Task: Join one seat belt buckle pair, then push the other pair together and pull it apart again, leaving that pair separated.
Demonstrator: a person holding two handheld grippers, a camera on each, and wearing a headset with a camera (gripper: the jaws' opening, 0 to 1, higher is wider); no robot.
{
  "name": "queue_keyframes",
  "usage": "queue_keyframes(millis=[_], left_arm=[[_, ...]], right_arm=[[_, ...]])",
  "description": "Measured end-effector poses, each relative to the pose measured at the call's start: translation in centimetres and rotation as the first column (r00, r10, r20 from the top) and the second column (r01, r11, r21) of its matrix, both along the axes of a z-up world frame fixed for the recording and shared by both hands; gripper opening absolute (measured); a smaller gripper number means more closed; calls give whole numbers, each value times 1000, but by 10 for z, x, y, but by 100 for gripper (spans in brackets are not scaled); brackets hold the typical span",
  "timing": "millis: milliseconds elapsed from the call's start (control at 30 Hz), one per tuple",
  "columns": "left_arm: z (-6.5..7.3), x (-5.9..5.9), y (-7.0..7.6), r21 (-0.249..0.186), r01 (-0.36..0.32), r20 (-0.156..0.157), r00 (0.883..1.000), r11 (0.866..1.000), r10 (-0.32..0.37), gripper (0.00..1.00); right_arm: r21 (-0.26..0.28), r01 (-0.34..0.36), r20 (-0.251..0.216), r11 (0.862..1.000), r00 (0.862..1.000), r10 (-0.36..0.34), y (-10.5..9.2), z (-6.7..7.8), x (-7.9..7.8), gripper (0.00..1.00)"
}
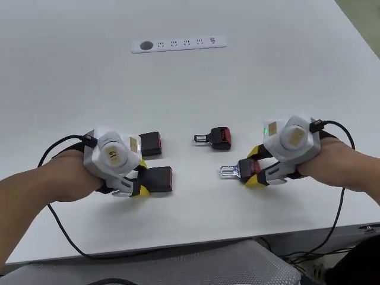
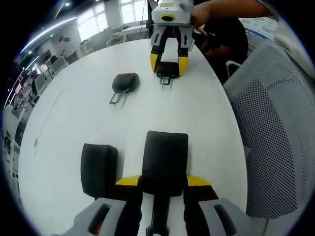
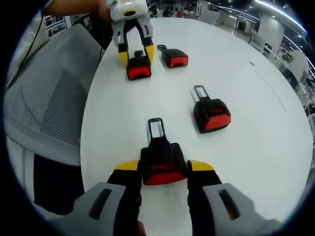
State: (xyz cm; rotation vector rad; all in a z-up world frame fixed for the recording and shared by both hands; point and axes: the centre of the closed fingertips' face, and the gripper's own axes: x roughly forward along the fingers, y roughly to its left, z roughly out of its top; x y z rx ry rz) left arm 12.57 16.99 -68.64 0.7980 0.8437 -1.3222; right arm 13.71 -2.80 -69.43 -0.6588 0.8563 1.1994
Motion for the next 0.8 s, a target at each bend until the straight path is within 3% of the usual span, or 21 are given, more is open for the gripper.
queue_keyframes(millis=[167, 233, 567, 800], left_arm=[[1, -1, -1, -2, 1, 1, 1000, 1000, -1, 32], [2, -2, -2, -1, 4, 1, 1000, 1000, -4, 32], [0, 1, 1, -2, -21, 3, 1000, 1000, 21, 32], [-6, 6, 6, -4, -43, -1, 999, 999, 43, 32]], right_arm=[[19, 19, -1, 1000, 1000, -19, 12, 0, 3, 35], [74, 59, -39, 996, 998, -56, 24, 2, 1, 35], [91, -22, 16, 996, 1000, 21, 79, 0, -1, 35], [80, -43, 31, 996, 999, 40, 100, 0, -2, 35]])
